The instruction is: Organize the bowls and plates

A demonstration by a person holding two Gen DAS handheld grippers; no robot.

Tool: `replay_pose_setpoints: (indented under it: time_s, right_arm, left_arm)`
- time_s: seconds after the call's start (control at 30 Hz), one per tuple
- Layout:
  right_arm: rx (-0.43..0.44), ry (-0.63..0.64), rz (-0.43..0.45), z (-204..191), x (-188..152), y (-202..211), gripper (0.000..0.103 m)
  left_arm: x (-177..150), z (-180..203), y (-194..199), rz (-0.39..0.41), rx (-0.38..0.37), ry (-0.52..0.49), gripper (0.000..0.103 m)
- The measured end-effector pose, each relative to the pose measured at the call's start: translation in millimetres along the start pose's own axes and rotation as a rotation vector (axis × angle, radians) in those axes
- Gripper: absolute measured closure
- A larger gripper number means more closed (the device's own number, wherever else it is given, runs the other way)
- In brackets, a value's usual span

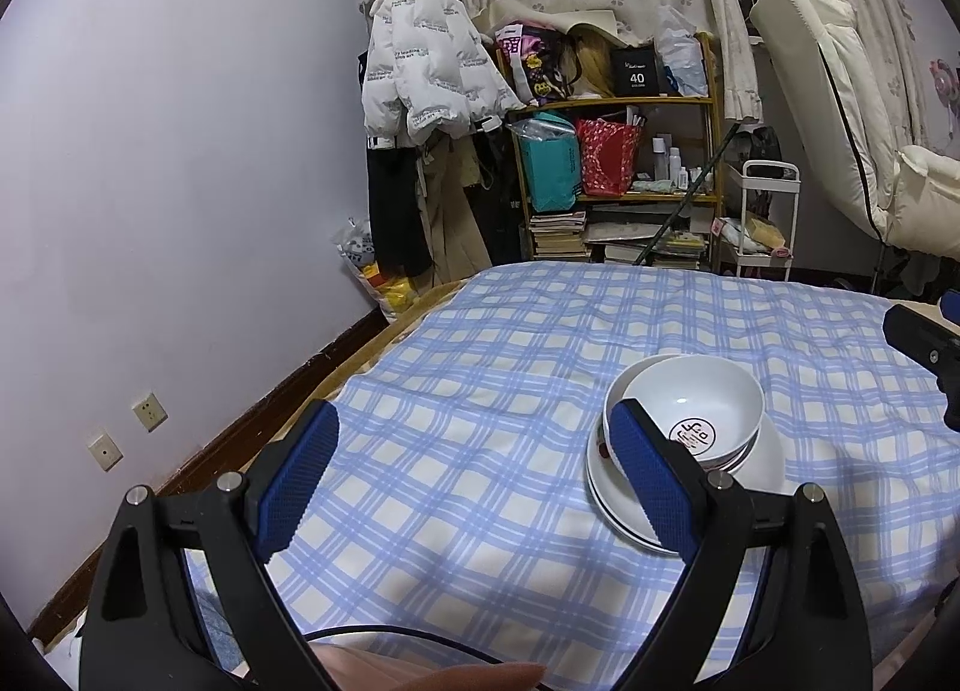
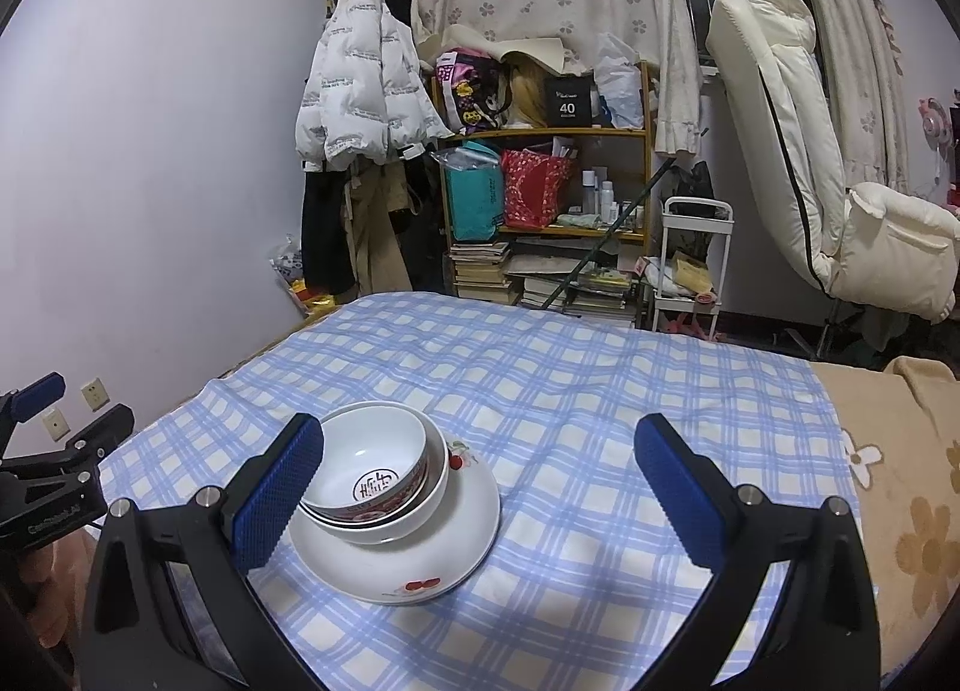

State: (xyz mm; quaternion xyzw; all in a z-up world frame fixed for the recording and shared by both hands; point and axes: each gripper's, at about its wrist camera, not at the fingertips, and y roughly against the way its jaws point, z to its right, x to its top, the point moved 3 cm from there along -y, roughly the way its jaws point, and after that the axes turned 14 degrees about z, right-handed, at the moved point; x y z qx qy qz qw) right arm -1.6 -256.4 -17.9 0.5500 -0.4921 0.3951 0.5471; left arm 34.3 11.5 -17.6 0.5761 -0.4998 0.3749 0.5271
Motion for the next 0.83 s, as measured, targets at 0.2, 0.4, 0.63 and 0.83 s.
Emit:
replay_pose_setpoints:
  time_s: [0.2, 0.4, 0.63, 0.83]
  right_arm:
    - [0.003, 0.003, 0.0, 0.5, -0.7, -0.3, 0.0]
    - [0.001, 0.0, -0.001, -0.7, 0.6, 0.0, 0.0]
    - [0.002, 0.0, -0.001, 2.2, 0.8, 0.2, 0.0]
    - [0.005, 0.001, -0.002, 2.9, 1.2, 0.2, 0.0]
  left_arm:
    - [0.2, -0.8, 0.4, -0.002, -0.003, 0.0, 0.013]
    - [0.3, -1.8, 1.1, -0.003, 0.0, -0.005, 0.013]
    - [-0.4, -2.1, 0.9, -0.001, 0.002, -0.005, 0.013]
    - [-1.2, -2.5, 0.9, -0.001, 0.004, -0.005, 0.013]
